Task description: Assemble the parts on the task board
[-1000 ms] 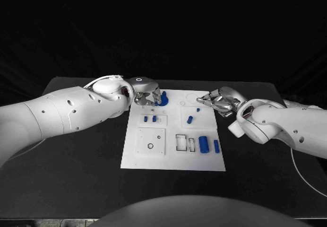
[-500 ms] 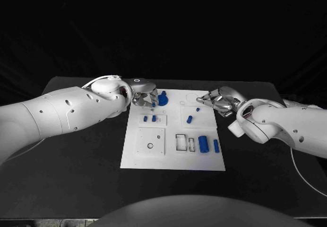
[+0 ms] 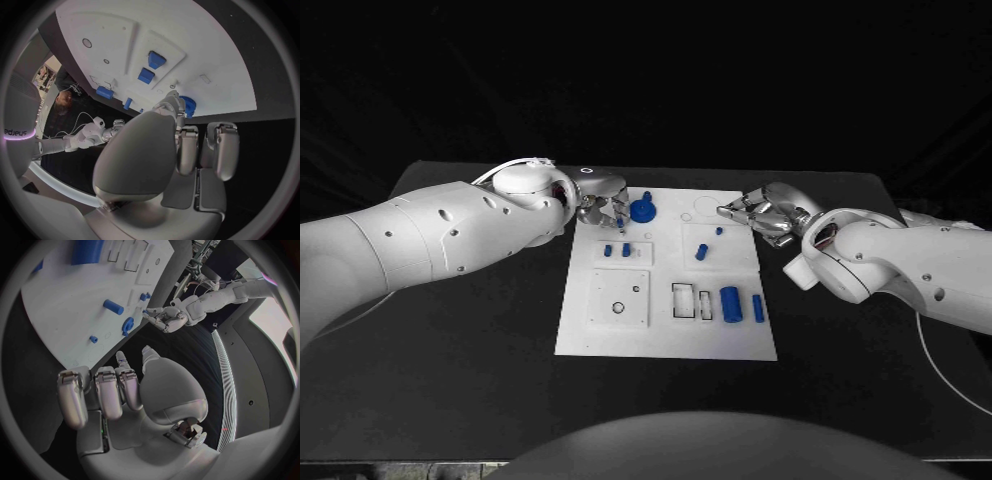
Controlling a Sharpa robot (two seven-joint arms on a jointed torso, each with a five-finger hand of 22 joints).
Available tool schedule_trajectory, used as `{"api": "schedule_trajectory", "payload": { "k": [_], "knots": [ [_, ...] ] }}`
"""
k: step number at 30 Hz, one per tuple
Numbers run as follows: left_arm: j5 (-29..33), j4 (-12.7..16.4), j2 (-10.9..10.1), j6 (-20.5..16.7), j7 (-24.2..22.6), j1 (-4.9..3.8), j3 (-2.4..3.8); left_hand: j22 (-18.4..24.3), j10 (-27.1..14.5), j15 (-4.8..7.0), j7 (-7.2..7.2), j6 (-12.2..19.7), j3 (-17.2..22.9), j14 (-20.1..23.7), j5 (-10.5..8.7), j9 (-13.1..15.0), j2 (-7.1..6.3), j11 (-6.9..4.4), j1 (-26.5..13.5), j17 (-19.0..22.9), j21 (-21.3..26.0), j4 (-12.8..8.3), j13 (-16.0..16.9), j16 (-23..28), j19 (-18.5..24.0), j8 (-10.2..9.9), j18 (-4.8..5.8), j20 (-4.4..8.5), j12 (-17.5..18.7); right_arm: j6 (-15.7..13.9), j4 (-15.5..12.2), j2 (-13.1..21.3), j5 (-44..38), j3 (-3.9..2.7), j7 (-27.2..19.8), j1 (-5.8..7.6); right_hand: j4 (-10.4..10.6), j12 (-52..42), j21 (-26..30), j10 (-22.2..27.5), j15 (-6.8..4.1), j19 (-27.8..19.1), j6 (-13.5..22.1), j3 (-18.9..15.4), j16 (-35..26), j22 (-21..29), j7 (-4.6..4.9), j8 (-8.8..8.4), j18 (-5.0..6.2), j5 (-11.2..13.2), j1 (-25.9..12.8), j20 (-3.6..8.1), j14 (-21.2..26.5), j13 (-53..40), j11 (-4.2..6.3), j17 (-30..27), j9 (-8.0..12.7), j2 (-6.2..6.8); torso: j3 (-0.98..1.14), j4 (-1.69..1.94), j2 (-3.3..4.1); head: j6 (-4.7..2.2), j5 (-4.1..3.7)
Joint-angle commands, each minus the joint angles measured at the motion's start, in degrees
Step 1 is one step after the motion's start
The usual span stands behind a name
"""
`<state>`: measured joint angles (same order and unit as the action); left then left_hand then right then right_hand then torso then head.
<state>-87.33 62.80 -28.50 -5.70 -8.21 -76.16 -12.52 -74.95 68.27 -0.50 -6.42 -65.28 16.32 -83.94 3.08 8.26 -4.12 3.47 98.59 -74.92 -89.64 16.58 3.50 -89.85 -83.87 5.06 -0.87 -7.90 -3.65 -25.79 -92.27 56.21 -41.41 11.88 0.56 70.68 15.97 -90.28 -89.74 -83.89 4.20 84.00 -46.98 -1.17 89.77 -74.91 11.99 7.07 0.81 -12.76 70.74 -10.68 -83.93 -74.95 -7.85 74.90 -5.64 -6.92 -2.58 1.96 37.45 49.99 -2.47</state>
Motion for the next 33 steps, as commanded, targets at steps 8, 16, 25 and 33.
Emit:
{"api": "schedule_trajectory", "payload": {
  "k": [8, 16, 25, 33],
  "knots": [
    [-0.11, -0.54, 0.37, 2.05, -0.25, 0.47, 0.00, -15.05, -0.38, -0.41, 0.15, 0.36, 0.45, -6.06, 0.18, -0.05, 0.04, 0.10, -0.58, -15.08, -0.36, 0.04, -0.07, -0.15, -6.13, -0.12, 0.87, 0.23, 0.18, 0.86, -0.17, 0.14, -0.33, 0.01, 0.09, -0.03, 0.02, 0.28, -0.26, -6.11, 0.52, 6.00, -0.29, -0.22, 0.23, -15.09, 0.29, 0.26, -0.81, -0.23, -0.04, -0.19, -6.07, -15.05, -0.31, 15.10, -0.08, -0.68, 0.02, 0.02, -0.03, 0.01, -0.14],
    [0.25, -0.70, 0.65, 2.51, -0.75, 0.55, -0.01, -15.05, -0.40, -0.40, 0.14, 0.36, 0.47, -6.06, 0.17, -0.06, 0.05, 0.11, -0.63, -15.08, -0.36, 0.06, -0.07, -0.15, -6.13, -0.13, 0.87, 0.23, 0.17, 0.88, -0.15, 0.14, -0.34, 0.01, 0.10, -0.03, 0.02, 0.28, -0.26, -6.11, 0.52, 6.00, -0.29, -0.22, 0.23, -15.09, 0.29, 0.26, -0.81, -0.23, -0.04, -0.19, -6.07, -15.05, -0.31, 15.10, -0.08, -0.68, -0.03, -0.04, -0.03, 0.01, -0.27],
    [0.31, -0.92, 1.03, 4.13, -0.55, 0.58, -0.01, -15.05, -0.52, -0.38, 0.15, 0.44, 0.56, -6.06, 0.18, -0.10, 0.06, 0.09, -0.64, -15.08, -0.36, 0.05, -0.07, -0.15, -6.13, -0.21, 0.87, 0.23, 0.19, 1.06, -0.15, 0.12, -0.35, 0.01, 0.22, -0.03, 0.00, 0.28, -0.26, -6.11, 0.53, 6.00, -0.30, -0.23, 0.23, -15.09, 0.29, 0.28, -0.81, -0.25, -0.02, -0.20, -6.07, -15.05, -0.31, 15.10, -0.09, -0.69, 0.04, -0.01, -0.07, 0.01, -0.19],
    [0.26, -1.43, 1.46, 5.25, -0.07, 0.66, -0.02, -15.05, -0.82, -0.35, 0.21, 0.64, 0.74, -6.06, 0.17, -0.18, 0.02, 0.06, -0.61, -15.08, -0.36, 0.01, -0.08, -0.15, -6.13, -0.37, 0.87, 0.22, 0.22, 1.26, -0.14, 0.12, -0.35, 0.01, 0.32, -0.03, 0.00, 0.28, -0.26, -6.11, 0.53, 6.00, -0.30, -0.23, 0.23, -15.09, 0.29, 0.28, -0.81, -0.25, -0.02, -0.20, -6.07, -15.05, -0.31, 15.10, -0.09, -0.69, 0.04, -0.02, -0.05, 0.01, -0.19]
  ]
}}
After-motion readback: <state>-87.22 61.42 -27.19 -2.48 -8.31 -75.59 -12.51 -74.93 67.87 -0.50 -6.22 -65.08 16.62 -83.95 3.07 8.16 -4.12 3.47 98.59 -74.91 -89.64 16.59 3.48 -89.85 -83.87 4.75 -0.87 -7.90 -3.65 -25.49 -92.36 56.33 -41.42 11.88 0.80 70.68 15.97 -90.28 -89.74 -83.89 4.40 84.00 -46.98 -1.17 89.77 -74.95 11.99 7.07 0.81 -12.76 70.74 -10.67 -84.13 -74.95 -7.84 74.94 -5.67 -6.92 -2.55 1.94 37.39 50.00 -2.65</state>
